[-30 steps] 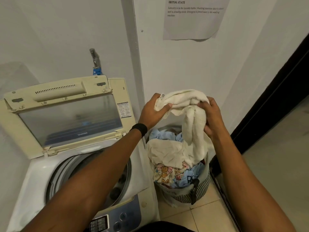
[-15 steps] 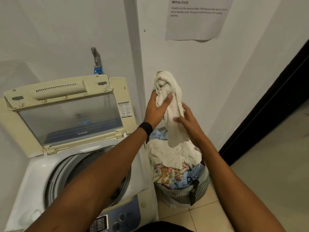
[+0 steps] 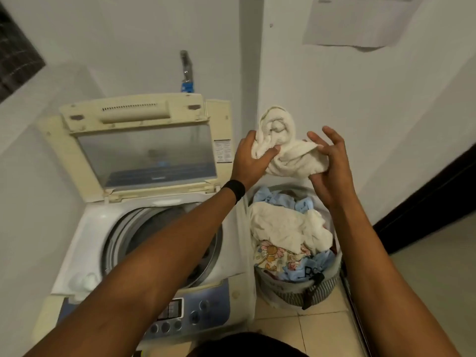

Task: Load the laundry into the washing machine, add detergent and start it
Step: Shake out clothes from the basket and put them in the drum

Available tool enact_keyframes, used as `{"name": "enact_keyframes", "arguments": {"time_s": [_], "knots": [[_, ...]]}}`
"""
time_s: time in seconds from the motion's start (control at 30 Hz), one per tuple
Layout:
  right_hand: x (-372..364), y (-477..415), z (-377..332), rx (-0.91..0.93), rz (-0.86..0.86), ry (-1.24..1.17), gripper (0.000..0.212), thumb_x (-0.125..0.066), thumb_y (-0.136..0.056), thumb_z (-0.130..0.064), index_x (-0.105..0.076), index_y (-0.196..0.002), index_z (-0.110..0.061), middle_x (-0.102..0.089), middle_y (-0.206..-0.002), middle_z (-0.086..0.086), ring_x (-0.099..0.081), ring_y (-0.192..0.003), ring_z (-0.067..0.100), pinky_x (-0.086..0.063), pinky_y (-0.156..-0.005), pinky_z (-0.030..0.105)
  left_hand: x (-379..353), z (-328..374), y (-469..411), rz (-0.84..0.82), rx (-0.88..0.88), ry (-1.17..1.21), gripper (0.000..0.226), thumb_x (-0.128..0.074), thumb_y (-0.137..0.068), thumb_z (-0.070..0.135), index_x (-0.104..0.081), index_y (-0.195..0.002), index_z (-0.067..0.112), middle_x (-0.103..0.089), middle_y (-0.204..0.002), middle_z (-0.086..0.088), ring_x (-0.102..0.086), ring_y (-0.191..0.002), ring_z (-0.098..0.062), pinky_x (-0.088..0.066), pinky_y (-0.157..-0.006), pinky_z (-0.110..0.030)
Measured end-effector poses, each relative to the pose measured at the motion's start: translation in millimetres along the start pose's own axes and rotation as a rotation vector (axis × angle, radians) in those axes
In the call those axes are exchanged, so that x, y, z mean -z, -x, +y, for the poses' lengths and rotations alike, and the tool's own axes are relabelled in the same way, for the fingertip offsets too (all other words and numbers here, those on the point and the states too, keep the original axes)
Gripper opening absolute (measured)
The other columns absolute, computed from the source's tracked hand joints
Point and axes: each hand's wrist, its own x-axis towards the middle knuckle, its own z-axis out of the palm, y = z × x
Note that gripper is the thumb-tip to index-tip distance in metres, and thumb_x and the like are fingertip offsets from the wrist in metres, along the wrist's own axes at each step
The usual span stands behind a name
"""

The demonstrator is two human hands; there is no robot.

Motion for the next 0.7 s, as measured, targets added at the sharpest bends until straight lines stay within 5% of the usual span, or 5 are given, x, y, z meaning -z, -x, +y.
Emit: {"name": "enact_keyframes", "arguments": {"time_s": [0.2,0.37,0.57,0.7], "knots": [[-86,3,51,0.03,-0.191,0.296,0.038,-0.068,-0.095,-0.026,-0.061,-0.132,-0.028,-0.062,-0.136,0.003,-0.061,-0.126,0.022,-0.051,-0.107,0.05,80,-15,20,0.179,0.075,-0.007,0.037,-0.073,-0.078,0.043,-0.065,-0.108,0.024,-0.073,-0.107,-0.002,-0.068,-0.103,-0.023,-0.057,-0.091,-0.053],[-151,18,103,0.026,-0.358,0.329,0.044,-0.072,-0.094,-0.021,-0.059,-0.136,-0.018,-0.065,-0.131,-0.003,-0.063,-0.124,0.021,-0.056,-0.1,0.046,157,-27,51,0.288,0.126,-0.062,0.031,-0.064,-0.073,0.053,-0.059,-0.102,0.042,-0.07,-0.114,-0.001,-0.065,-0.107,-0.021,-0.056,-0.092,-0.048],[-204,40,156,0.057,-0.423,0.471,0.051,-0.076,-0.093,-0.026,-0.055,-0.139,-0.022,-0.063,-0.136,-0.003,-0.063,-0.121,0.014,-0.058,-0.099,0.039,215,-57,78,0.313,0.146,-0.177,0.062,-0.055,-0.083,0.063,-0.059,-0.126,0.019,-0.065,-0.123,-0.004,-0.062,-0.109,-0.019,-0.056,-0.093,-0.038],[-227,50,187,0.062,-0.422,0.556,0.046,-0.076,-0.093,-0.028,-0.057,-0.135,-0.023,-0.066,-0.13,-0.003,-0.067,-0.114,0.012,-0.06,-0.093,0.037,246,-82,87,0.317,0.198,-0.119,0.04,-0.054,-0.1,0.055,-0.063,-0.117,0.019,-0.068,-0.105,0.006,-0.066,-0.1,-0.005,-0.058,-0.087,-0.032]]}}
